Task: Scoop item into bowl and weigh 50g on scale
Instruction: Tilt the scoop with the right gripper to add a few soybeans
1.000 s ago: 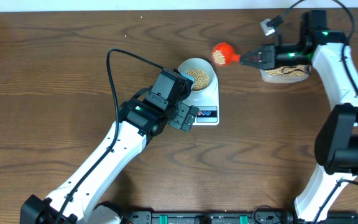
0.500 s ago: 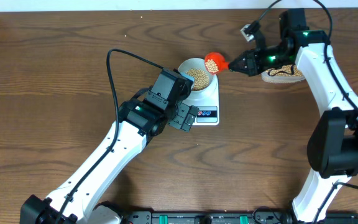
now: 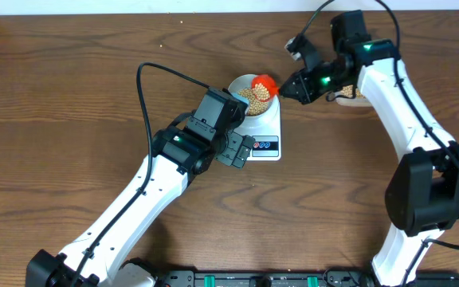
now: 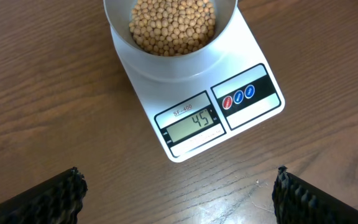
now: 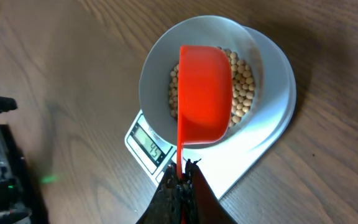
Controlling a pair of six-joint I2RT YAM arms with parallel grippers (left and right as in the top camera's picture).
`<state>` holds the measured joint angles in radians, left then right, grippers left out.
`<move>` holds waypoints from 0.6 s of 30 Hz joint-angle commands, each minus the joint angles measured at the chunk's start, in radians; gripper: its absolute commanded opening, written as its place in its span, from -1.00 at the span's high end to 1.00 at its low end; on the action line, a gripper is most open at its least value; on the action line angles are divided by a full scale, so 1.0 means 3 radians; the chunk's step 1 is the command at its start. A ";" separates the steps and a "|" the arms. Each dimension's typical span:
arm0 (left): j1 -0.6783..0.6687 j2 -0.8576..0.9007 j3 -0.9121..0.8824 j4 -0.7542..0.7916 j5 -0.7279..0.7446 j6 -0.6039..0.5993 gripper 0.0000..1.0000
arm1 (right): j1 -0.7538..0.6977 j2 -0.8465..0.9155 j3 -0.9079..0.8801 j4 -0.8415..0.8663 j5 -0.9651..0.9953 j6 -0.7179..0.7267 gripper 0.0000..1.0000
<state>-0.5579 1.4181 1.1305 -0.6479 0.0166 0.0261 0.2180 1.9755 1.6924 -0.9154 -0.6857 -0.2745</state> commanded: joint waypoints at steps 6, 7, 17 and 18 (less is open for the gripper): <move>0.0010 0.0003 0.0010 -0.0009 -0.0009 -0.0005 -0.96 | 0.0245 -0.0090 0.0025 0.0112 0.0478 -0.0214 0.97; 0.0010 0.0003 0.0010 -0.0009 -0.0009 -0.0005 -0.95 | 0.0289 -0.0090 0.0025 0.0136 0.0571 -0.0229 0.97; 0.0010 0.0003 0.0010 -0.0008 -0.0009 -0.0005 -0.96 | 0.0413 -0.0090 0.0025 0.0262 0.0707 -0.0337 0.97; 0.0010 0.0003 0.0010 -0.0008 -0.0009 -0.0005 -0.95 | 0.0413 -0.0090 0.0025 0.0266 0.0708 -0.0337 0.97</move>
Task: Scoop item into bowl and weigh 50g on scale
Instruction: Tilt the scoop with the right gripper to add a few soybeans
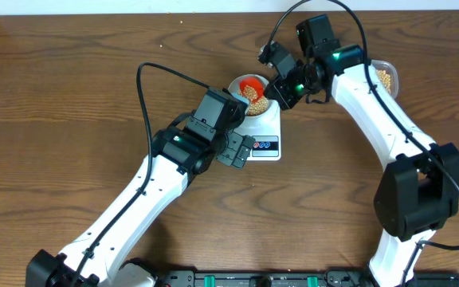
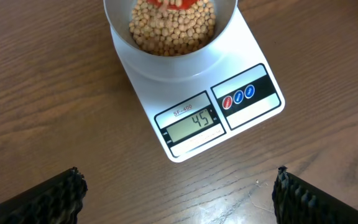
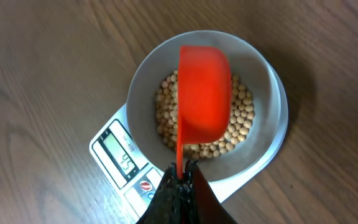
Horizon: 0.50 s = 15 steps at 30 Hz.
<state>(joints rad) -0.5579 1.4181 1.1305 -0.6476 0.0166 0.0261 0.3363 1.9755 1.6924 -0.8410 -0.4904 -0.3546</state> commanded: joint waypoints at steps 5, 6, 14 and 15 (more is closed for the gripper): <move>0.0010 0.0003 0.0010 -0.0010 -0.0009 -0.0005 -0.96 | 0.0019 -0.0090 0.0025 0.0053 0.0058 -0.0131 0.97; 0.0010 0.0003 0.0010 -0.0009 -0.0009 -0.0005 -0.96 | 0.0019 -0.0090 0.0025 0.0057 0.0060 -0.0151 0.97; 0.0010 0.0003 0.0010 -0.0009 -0.0009 -0.0005 -0.96 | 0.0020 -0.0092 0.0025 0.0075 0.0058 -0.0258 0.98; 0.0010 0.0003 0.0010 -0.0009 -0.0009 -0.0005 -0.96 | 0.0020 -0.0092 0.0025 0.0075 0.0058 -0.0273 0.98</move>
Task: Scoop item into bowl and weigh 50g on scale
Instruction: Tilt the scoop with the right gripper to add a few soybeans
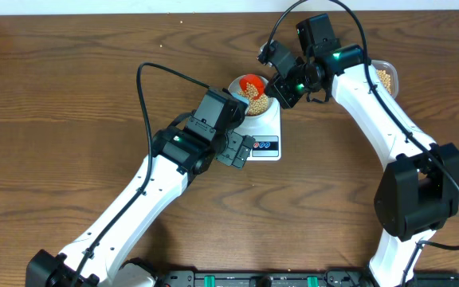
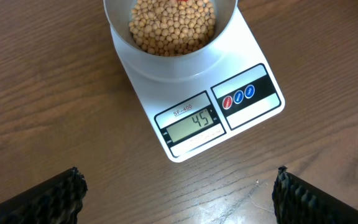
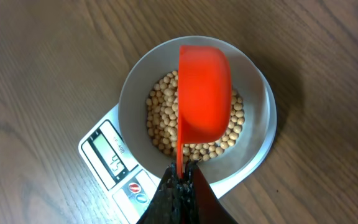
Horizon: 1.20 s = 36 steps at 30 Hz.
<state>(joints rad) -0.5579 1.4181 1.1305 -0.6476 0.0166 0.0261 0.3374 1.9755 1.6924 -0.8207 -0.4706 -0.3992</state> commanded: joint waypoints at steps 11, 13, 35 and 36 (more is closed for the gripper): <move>0.0010 0.0003 0.0010 -0.0009 -0.0009 -0.0005 -0.96 | 0.0015 -0.0092 0.0025 0.0006 -0.0008 -0.0170 0.98; 0.0010 0.0003 0.0010 -0.0009 -0.0009 -0.0005 -0.96 | 0.0015 -0.0090 0.0025 0.0006 -0.0008 -0.0172 0.98; 0.0010 0.0003 0.0010 -0.0010 -0.0009 -0.0005 -0.96 | 0.0015 -0.0090 0.0025 0.0005 -0.0008 -0.0449 0.98; 0.0010 0.0003 0.0010 -0.0009 -0.0009 -0.0005 -0.95 | 0.0015 -0.0090 0.0025 0.0005 -0.0008 -0.0473 0.98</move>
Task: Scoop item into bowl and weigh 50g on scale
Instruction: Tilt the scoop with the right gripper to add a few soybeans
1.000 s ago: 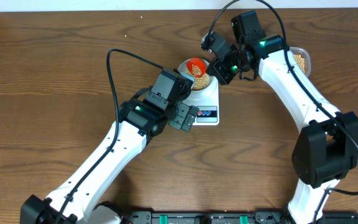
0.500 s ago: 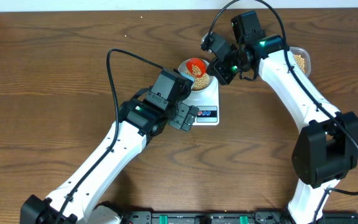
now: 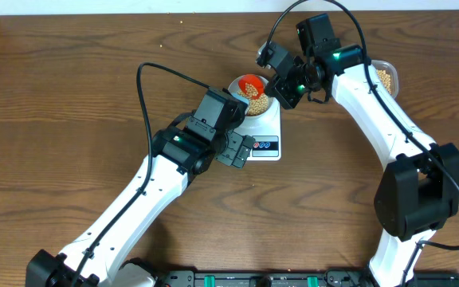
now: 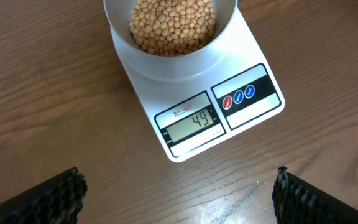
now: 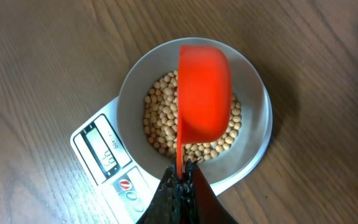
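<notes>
A white bowl (image 5: 253,118) of tan beans (image 4: 173,25) stands on the white scale (image 4: 253,109), whose display (image 4: 191,121) reads 49. My right gripper (image 5: 180,177) is shut on the thin handle of an orange scoop (image 5: 204,93), held edge-on over the bowl. In the overhead view the scoop (image 3: 250,83) sits above the bowl beside the right gripper (image 3: 281,86). My left gripper (image 4: 179,190) hangs open over bare wood in front of the scale, with only its two black fingertips (image 4: 48,196) showing.
A clear container of beans (image 3: 385,77) stands at the back right behind the right arm. The left arm (image 3: 182,151) lies just to the left of the scale (image 3: 263,127). Black cables arch over both arms.
The scale display has gone from 45 to 49. The right gripper with the scoop has shifted very slightly over the bowl. The left gripper has not moved.
The right gripper first held the scoop at the bowl's right edge with the scale at 45. It then stood further over the bowl's middle, still at 45. Now the reading is 49 with the scoop still over the bowl.
</notes>
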Controlling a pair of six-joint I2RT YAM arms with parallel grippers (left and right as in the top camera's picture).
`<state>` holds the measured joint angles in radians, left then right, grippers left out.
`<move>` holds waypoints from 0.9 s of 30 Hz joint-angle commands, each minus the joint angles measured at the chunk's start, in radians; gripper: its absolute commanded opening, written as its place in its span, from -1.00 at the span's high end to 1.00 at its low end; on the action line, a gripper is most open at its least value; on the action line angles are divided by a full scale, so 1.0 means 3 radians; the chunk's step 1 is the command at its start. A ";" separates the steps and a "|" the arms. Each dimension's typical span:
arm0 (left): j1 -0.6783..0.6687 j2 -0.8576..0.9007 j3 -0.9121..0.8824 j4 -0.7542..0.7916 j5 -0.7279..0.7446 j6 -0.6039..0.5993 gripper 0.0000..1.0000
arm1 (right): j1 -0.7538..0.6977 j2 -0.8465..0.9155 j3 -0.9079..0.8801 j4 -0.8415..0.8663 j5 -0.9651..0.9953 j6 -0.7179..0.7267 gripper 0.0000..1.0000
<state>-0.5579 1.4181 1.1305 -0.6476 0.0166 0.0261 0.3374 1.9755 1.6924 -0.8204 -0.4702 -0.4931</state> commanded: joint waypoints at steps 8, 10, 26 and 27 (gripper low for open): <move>0.0010 0.0003 0.0010 -0.0010 -0.0009 -0.0005 -0.96 | 0.0015 -0.0090 0.0025 0.0005 0.0005 -0.0247 0.98; 0.0010 0.0003 0.0010 -0.0010 -0.0009 -0.0005 -0.96 | 0.0015 -0.0090 0.0025 0.0005 0.0005 -0.0247 0.98; 0.0010 0.0003 0.0010 -0.0009 -0.0009 -0.0005 -0.96 | 0.0015 -0.0090 0.0025 -0.0006 0.0001 -0.0230 0.98; 0.0010 0.0003 0.0010 -0.0010 -0.0009 -0.0005 -0.96 | 0.0015 -0.0090 0.0025 -0.0008 0.0000 -0.0230 0.98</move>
<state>-0.5579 1.4181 1.1305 -0.6479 0.0166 0.0261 0.3374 1.9755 1.6924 -0.8211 -0.4698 -0.5503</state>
